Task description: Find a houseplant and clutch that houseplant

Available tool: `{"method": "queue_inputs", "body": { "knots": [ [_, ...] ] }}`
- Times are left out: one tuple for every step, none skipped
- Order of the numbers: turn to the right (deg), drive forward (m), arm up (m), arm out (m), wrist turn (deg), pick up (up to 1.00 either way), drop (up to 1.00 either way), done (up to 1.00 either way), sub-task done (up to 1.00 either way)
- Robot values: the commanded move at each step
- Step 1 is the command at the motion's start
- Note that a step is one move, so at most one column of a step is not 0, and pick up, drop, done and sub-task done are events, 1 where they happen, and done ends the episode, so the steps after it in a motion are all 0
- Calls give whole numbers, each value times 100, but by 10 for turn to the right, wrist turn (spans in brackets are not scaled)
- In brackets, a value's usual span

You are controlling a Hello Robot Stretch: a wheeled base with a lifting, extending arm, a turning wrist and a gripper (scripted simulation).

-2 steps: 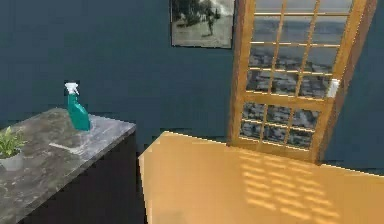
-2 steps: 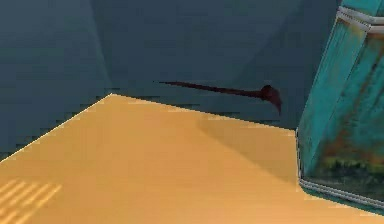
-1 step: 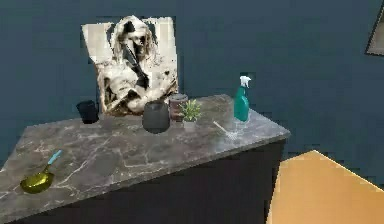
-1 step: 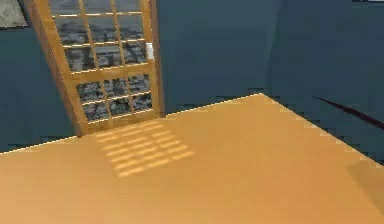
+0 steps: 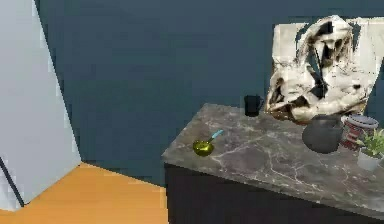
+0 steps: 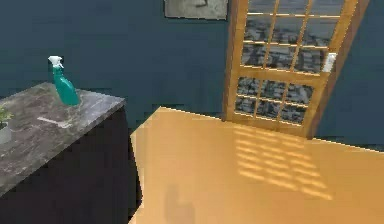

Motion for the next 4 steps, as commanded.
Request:
{"method": "queue_inputs", "body": {
  "knots": [
    [-390,0,0,0,0,0,0,0,0],
    [450,0,0,0,0,0,0,0,0],
    [450,0,0,0,0,0,0,0,0],
    [360,0,0,0,0,0,0,0,0]
  ]
}}
